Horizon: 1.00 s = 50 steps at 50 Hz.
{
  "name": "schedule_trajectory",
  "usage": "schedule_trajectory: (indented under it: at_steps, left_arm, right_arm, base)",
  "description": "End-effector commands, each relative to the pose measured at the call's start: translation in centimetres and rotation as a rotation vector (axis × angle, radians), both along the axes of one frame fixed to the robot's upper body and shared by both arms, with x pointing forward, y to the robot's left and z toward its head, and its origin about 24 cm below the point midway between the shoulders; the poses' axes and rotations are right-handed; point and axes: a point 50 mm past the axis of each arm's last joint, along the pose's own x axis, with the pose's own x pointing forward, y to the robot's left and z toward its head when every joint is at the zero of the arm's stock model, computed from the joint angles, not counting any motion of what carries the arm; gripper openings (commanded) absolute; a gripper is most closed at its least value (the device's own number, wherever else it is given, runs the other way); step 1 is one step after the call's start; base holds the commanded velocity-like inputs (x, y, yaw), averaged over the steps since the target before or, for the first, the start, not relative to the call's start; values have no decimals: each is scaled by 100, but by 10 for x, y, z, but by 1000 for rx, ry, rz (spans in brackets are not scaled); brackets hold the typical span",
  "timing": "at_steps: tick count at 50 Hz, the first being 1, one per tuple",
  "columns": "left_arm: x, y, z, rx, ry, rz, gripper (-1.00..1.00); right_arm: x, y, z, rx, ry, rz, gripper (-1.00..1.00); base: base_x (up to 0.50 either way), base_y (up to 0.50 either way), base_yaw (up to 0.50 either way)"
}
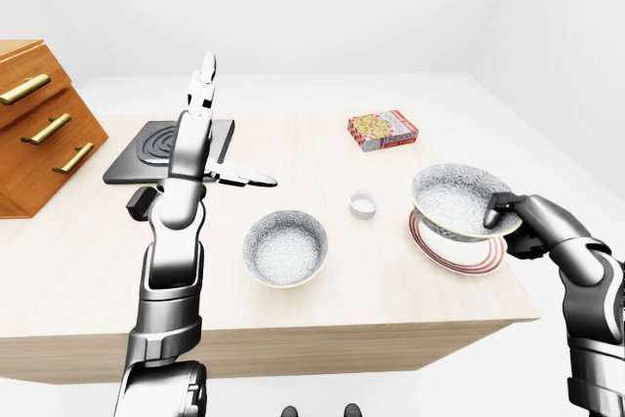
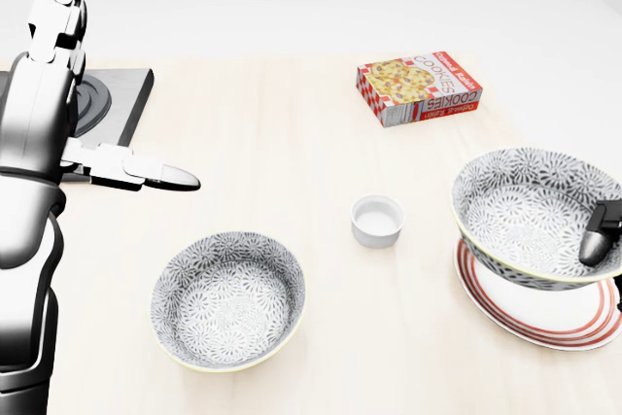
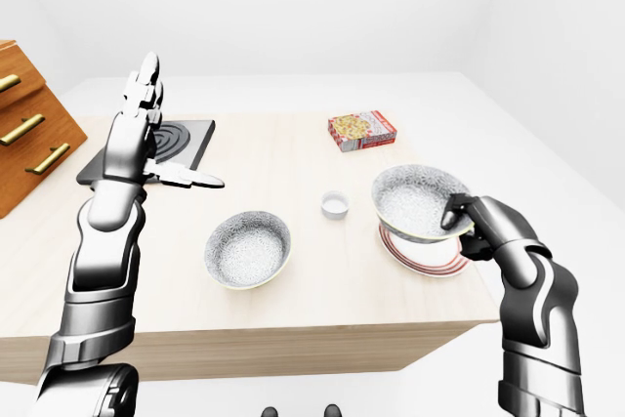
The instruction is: Pick the akita bowl from table center and place it on the plate.
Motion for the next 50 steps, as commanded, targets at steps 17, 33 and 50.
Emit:
schedule_trajectory:
  at_steps: [17, 33, 50]
  left_arm:
    - [0, 0, 1, 3, -2, 0, 100]
    - [1, 1, 0, 3, 4, 2, 100]
    - [1, 0, -2, 5, 9, 3, 100]
  right_arm:
    - [16, -18, -24, 151, -62, -63, -100]
    - [30, -29, -36, 147, -38, -105, -100]
    - [27, -37, -54, 157, 12, -167, -100]
  base:
    - [0, 0, 0]
    - [0, 0, 0]
    - [0, 0, 0]
